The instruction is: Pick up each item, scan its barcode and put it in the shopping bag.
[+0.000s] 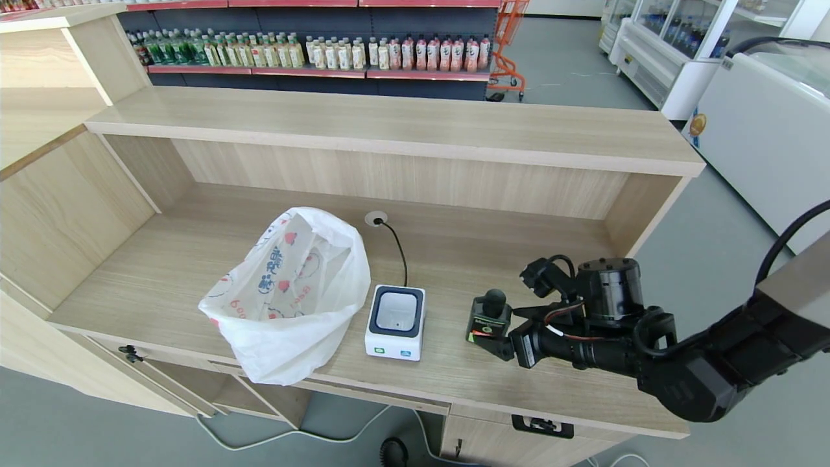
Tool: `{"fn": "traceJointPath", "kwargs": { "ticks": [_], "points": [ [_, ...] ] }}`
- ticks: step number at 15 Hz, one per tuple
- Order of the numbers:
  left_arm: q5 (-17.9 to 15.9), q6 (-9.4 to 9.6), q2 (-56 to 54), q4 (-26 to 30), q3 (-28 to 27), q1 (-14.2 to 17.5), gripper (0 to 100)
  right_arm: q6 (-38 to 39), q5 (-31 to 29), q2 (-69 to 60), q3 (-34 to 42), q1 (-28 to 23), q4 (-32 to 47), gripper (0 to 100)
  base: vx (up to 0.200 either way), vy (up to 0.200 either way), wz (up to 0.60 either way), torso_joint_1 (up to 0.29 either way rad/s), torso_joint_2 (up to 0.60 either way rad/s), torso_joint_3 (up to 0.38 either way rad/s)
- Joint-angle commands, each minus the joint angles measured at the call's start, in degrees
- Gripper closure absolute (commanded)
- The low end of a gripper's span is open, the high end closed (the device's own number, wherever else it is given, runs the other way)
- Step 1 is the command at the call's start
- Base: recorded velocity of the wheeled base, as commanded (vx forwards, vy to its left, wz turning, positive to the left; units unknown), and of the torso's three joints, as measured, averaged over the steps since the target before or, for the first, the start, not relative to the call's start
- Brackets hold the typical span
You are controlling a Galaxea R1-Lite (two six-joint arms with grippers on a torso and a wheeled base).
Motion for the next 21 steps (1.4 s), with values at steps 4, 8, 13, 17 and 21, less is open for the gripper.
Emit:
{"fn": "traceJointPath", "kwargs": {
  "ticks": [4, 8, 13, 17, 21],
  "points": [
    [-0.02, 0.02, 0.09, 0.02, 0.00, 0.00, 0, -0.02, 0.02, 6.27, -3.06, 0.66, -3.90, 0, 0.000, 0.000, 0.00, 0.000, 0.00, 0.000],
    [-0.02, 0.02, 0.09, 0.02, 0.00, 0.00, 0, -0.02, 0.02, 9.79, -4.91, 1.45, -6.97, 0, 0.000, 0.000, 0.00, 0.000, 0.00, 0.000],
    [-0.02, 0.02, 0.09, 0.02, 0.00, 0.00, 0, -0.02, -0.07, 13.57, -8.25, 1.54, -9.17, 0, 0.000, 0.000, 0.00, 0.000, 0.00, 0.000],
    [-0.02, 0.02, 0.09, 0.02, 0.00, 0.00, 0, -0.02, 0.02, 16.03, -11.41, 1.54, -10.49, 0, 0.000, 0.000, 0.00, 0.000, 0.00, 0.000],
    [-0.02, 0.02, 0.09, -0.07, 0.00, 0.00, 0, -0.02, 0.02, 17.00, -12.38, 1.54, -11.37, 100, 0.000, 0.000, 0.00, 0.000, 0.00, 0.000]
  ]
}}
